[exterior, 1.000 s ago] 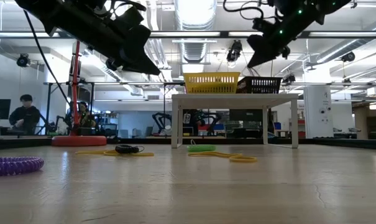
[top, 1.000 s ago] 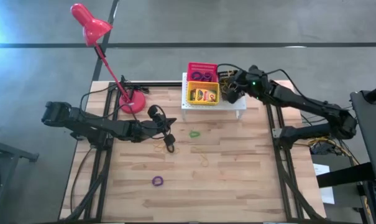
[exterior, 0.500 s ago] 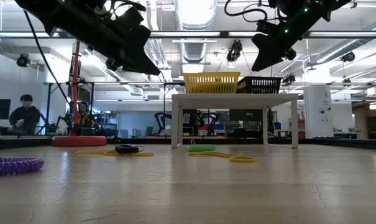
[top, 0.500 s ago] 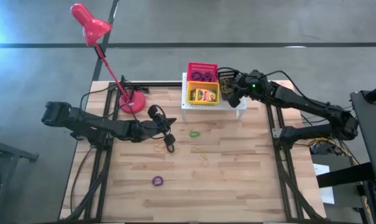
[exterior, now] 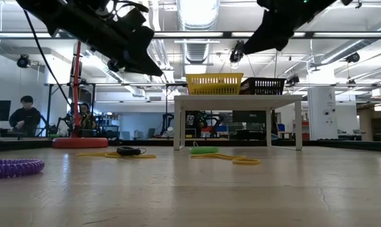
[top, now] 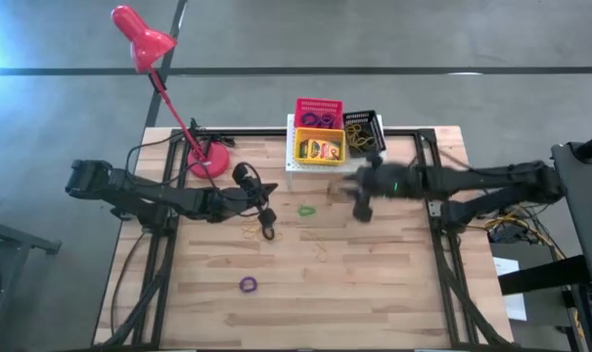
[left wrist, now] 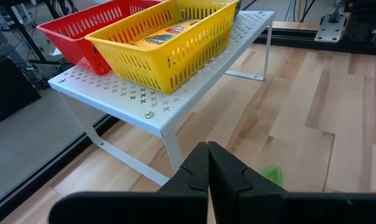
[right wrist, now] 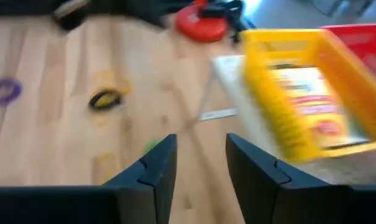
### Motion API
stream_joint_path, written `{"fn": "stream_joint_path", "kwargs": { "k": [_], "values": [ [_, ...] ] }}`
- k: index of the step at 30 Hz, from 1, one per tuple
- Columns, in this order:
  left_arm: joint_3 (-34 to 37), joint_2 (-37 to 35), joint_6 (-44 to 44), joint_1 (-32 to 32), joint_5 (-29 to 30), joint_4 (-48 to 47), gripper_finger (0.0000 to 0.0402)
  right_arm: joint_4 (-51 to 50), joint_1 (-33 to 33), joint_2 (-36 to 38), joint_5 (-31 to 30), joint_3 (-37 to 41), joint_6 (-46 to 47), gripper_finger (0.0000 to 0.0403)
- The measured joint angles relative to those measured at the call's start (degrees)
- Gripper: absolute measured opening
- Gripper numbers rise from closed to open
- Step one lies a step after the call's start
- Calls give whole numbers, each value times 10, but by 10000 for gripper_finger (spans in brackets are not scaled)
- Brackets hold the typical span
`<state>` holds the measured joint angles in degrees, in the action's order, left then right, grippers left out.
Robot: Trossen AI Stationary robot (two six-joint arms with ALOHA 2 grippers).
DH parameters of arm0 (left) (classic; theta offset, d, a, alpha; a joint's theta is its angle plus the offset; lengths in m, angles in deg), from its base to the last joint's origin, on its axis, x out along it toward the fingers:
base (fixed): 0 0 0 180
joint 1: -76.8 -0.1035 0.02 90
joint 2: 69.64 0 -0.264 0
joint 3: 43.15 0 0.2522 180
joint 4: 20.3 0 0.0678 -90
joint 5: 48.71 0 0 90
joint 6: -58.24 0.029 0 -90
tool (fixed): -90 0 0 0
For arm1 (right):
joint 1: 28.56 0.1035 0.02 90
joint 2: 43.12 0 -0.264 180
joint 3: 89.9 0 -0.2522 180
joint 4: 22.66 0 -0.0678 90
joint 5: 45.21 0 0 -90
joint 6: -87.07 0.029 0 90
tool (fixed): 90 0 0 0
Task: Pick & Place Office Desk Supplies
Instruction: Put the green spring keychain into the red bin on the shelf
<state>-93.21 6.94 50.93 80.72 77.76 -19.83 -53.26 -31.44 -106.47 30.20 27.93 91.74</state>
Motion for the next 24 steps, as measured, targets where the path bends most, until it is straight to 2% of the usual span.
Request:
{"fn": "stream_joint_path", "kwargs": {
  "k": [4, 8, 12, 18, 24],
  "values": [
    [0, 0, 0, -3, 0, 2, 1, 33, 101, -34, -66, 27, 15, 121],
    [0, 0, -1, -3, 0, 2, 1, 90, 155, -85, -67, 58, 79, 113],
    [0, 0, -1, -4, 0, 2, 1, 164, 158, -154, -44, 78, 131, 121],
    [0, 0, -2, -4, 0, 1, 1, 288, 138, -284, -36, 85, 112, 173],
    [0, 0, -2, -4, 0, 1, 1, 383, 116, -393, -117, 72, 78, 198]
  ]
}}
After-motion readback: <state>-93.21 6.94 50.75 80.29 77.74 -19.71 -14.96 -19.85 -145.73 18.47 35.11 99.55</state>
